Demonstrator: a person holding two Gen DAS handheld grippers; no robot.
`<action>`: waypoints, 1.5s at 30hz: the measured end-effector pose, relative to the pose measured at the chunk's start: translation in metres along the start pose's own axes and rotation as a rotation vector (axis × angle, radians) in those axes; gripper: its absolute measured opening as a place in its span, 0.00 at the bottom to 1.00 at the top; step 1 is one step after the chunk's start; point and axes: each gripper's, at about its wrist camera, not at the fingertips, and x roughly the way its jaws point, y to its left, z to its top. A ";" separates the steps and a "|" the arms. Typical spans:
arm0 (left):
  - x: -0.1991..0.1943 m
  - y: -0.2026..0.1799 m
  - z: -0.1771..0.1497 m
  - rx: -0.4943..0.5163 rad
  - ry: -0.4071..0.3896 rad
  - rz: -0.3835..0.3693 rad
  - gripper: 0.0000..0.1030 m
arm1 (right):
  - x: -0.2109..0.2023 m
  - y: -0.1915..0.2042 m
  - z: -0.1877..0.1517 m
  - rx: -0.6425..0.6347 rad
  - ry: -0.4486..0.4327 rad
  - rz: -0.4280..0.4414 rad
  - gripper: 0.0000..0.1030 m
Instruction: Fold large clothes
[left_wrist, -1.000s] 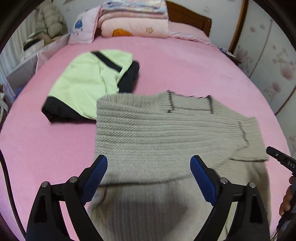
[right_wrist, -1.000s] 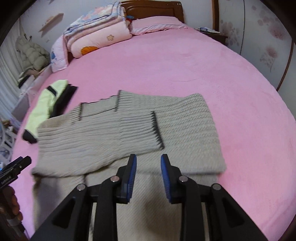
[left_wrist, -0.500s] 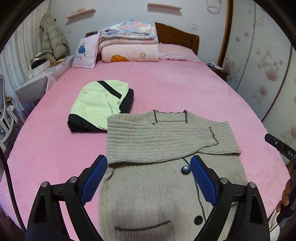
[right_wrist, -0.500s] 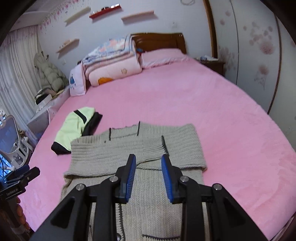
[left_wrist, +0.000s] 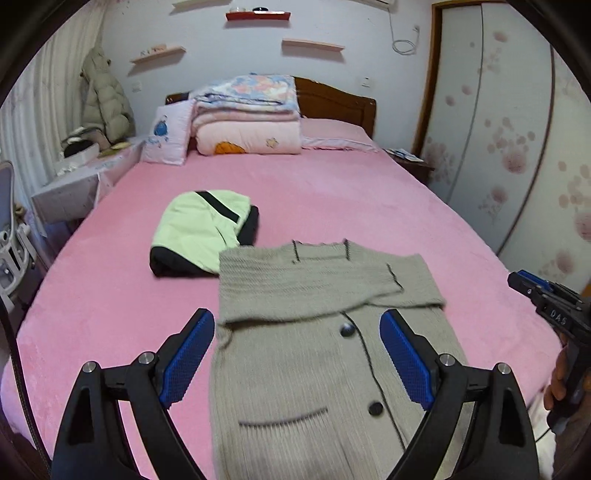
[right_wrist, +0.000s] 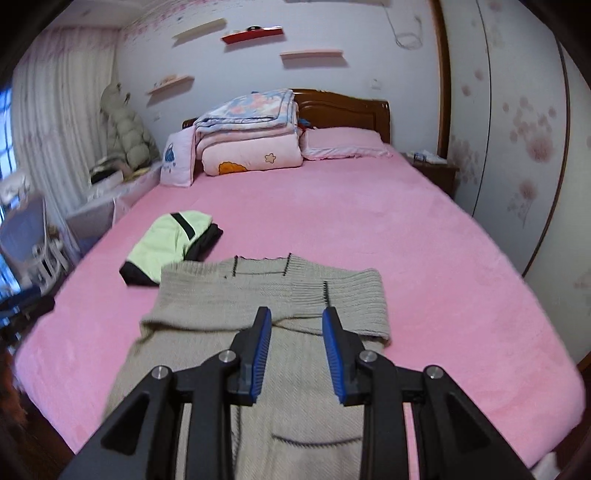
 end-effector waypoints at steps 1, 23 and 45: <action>-0.004 0.000 -0.004 -0.005 -0.001 -0.003 0.88 | -0.011 0.002 -0.005 -0.014 -0.013 0.019 0.28; 0.028 0.065 -0.230 -0.113 0.304 0.088 0.91 | -0.041 -0.057 -0.193 0.001 0.220 0.009 0.51; 0.068 0.090 -0.299 -0.259 0.486 -0.131 0.83 | 0.020 -0.113 -0.293 0.239 0.532 0.222 0.27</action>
